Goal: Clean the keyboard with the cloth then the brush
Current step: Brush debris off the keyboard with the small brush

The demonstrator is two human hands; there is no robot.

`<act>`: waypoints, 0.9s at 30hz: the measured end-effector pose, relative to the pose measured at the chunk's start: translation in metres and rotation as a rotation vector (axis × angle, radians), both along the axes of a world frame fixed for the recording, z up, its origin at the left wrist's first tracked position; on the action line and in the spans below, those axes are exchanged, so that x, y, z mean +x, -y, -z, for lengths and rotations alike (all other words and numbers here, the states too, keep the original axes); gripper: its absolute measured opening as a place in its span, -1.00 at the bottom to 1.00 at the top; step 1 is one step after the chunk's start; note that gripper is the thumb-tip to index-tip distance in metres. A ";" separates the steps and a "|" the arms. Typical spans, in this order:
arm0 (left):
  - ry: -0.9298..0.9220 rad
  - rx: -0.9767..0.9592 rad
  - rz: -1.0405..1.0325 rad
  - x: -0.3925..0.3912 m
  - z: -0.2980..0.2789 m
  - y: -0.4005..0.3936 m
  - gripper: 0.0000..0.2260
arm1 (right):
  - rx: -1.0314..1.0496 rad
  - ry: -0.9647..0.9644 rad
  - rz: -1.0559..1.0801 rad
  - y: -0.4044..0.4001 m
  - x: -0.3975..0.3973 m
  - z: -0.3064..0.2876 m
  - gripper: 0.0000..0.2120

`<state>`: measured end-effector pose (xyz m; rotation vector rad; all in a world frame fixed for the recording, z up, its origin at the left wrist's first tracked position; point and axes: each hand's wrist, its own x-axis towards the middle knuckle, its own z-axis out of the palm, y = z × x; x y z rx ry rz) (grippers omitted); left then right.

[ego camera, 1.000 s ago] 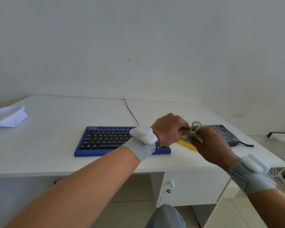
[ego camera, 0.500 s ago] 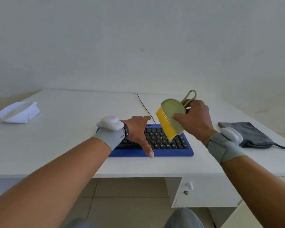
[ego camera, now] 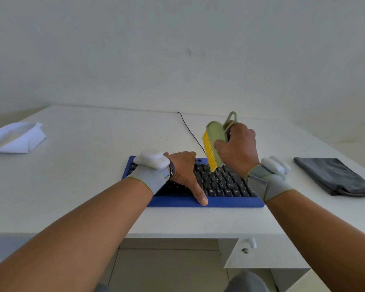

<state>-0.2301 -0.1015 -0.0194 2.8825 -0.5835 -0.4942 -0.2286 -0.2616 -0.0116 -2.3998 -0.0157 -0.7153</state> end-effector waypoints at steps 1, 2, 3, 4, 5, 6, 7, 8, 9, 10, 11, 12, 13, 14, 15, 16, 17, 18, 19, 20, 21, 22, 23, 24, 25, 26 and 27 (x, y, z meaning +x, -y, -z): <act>0.003 -0.001 -0.002 0.000 0.001 0.001 0.21 | -0.016 -0.015 -0.007 0.000 0.001 0.002 -0.85; 0.005 0.002 -0.003 0.000 0.000 0.001 0.19 | -0.030 -0.036 -0.013 0.000 0.001 0.002 -0.86; 0.006 0.007 -0.004 0.000 0.001 0.002 0.17 | -0.046 -0.063 -0.019 0.001 -0.001 0.003 -0.86; 0.012 0.011 -0.005 0.000 0.001 0.002 0.16 | -0.070 -0.085 -0.031 0.001 -0.002 0.002 -0.85; 0.015 0.014 -0.006 0.001 0.002 0.002 0.15 | -0.095 -0.111 -0.042 0.002 -0.005 0.001 -0.85; 0.016 0.014 -0.009 0.001 0.003 0.001 0.15 | -0.117 -0.137 -0.052 0.003 -0.008 -0.001 -0.83; 0.017 0.011 -0.012 0.002 0.003 0.001 0.14 | -0.129 -0.159 -0.061 0.004 -0.012 -0.004 -0.80; 0.020 0.006 -0.014 0.003 0.004 0.000 0.14 | -0.135 -0.180 -0.071 0.006 -0.016 -0.007 -0.76; 0.023 0.002 -0.015 0.004 0.005 0.000 0.14 | -0.141 -0.202 -0.079 0.009 -0.020 -0.011 -0.74; 0.025 0.002 -0.014 0.004 0.005 0.000 0.14 | -0.145 -0.227 -0.085 0.012 -0.025 -0.016 -0.75; 0.024 0.004 -0.014 0.004 0.004 0.001 0.14 | -0.147 -0.250 -0.087 0.014 -0.028 -0.020 -0.75; 0.021 0.007 -0.012 0.004 0.003 0.002 0.14 | -0.140 -0.265 -0.083 0.017 -0.029 -0.024 -0.77; 0.017 0.011 -0.011 0.005 0.002 0.002 0.13 | -0.124 -0.265 -0.073 0.019 -0.028 -0.026 -0.78; 0.010 0.021 -0.008 0.005 0.001 0.004 0.13 | -0.102 -0.241 -0.055 0.019 -0.026 -0.027 -0.80; 0.003 0.034 -0.005 0.005 0.000 0.006 0.12 | -0.075 -0.202 -0.033 0.019 -0.023 -0.026 -0.81; 0.001 0.044 -0.003 0.005 -0.001 0.007 0.11 | -0.048 -0.158 -0.017 0.018 -0.020 -0.023 -0.82; -0.001 0.051 -0.003 0.005 0.000 0.008 0.09 | -0.026 -0.121 -0.006 0.015 -0.018 -0.019 -0.83; -0.003 0.055 -0.003 0.005 0.000 0.009 0.05 | -0.015 -0.093 0.001 0.013 -0.016 -0.014 -0.84; -0.009 0.054 -0.005 0.006 0.001 0.009 0.02 | -0.012 -0.077 0.004 0.010 -0.016 -0.009 -0.82; -0.016 0.047 -0.008 0.007 0.003 0.009 -0.01 | -0.016 -0.065 0.004 0.009 -0.015 -0.005 -0.81; -0.025 0.037 -0.013 0.008 0.003 0.008 -0.02 | -0.023 -0.058 0.001 0.008 -0.016 -0.002 -0.83; -0.030 0.026 -0.017 0.008 0.005 0.007 -0.02 | -0.035 -0.060 -0.003 0.007 -0.018 0.001 -0.85; -0.031 0.018 -0.019 0.009 0.005 0.007 -0.01 | -0.051 -0.071 -0.012 0.008 -0.021 0.001 -0.84; -0.032 0.011 -0.021 0.009 0.006 0.006 -0.01 | -0.070 -0.086 -0.027 0.008 -0.025 0.002 -0.80; -0.033 0.007 -0.024 0.009 0.006 0.006 -0.01 | -0.086 -0.103 -0.041 0.009 -0.030 0.001 -0.75; -0.033 0.006 -0.027 0.009 0.006 0.006 -0.02 | -0.099 -0.118 -0.056 0.009 -0.035 0.000 -0.72; -0.035 0.006 -0.034 0.009 0.006 0.006 -0.02 | -0.109 -0.135 -0.068 0.009 -0.041 -0.002 -0.70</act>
